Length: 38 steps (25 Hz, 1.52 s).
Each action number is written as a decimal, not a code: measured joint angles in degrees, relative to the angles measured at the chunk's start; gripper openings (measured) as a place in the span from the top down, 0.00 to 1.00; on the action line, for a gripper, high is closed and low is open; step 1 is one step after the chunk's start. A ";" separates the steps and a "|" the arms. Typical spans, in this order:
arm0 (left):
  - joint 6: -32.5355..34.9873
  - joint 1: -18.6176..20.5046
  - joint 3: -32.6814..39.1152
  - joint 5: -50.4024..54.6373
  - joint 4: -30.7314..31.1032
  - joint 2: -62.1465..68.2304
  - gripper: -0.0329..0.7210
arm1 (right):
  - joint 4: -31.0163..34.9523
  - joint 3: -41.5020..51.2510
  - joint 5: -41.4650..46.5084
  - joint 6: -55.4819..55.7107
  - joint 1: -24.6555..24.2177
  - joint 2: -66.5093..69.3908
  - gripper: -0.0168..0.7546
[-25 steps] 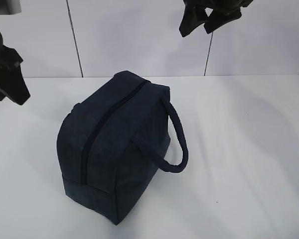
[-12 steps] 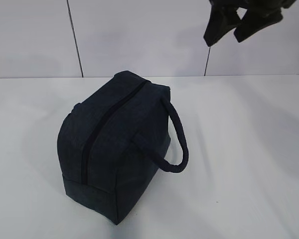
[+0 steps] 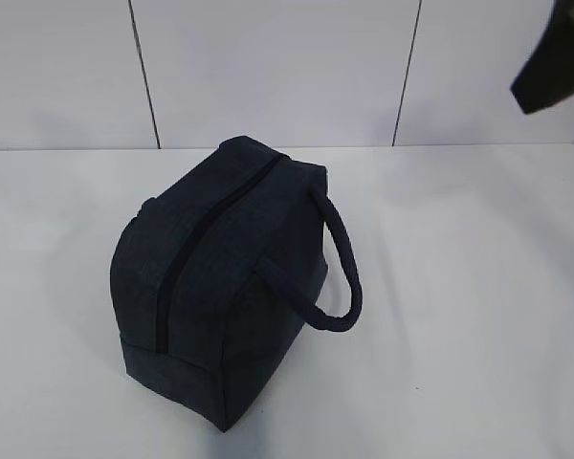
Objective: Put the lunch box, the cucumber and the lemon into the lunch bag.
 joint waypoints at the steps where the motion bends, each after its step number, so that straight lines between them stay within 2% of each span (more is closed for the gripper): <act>1: -0.27 0.00 1.52 0.12 -0.25 -1.23 0.48 | -0.29 2.00 0.00 0.10 0.00 -2.56 0.26; 8: -0.64 0.00 14.80 0.22 -2.59 -12.13 0.48 | -2.30 16.72 0.14 0.69 0.00 -21.24 0.26; 17: -0.75 0.00 30.58 -3.53 -0.89 -30.87 0.48 | -4.54 35.04 -0.40 1.19 0.00 -45.06 0.26; 24: -0.75 0.00 37.60 -4.97 1.06 -41.70 0.48 | -6.83 45.44 -2.04 1.19 0.00 -58.45 0.26; 30: -0.84 0.00 44.54 -6.46 1.29 -47.27 0.48 | -7.18 51.98 -3.44 1.23 0.00 -63.12 0.26; 38: -0.84 0.00 45.45 -7.95 1.54 -49.17 0.48 | -7.28 54.65 -5.84 1.23 0.00 -63.39 0.26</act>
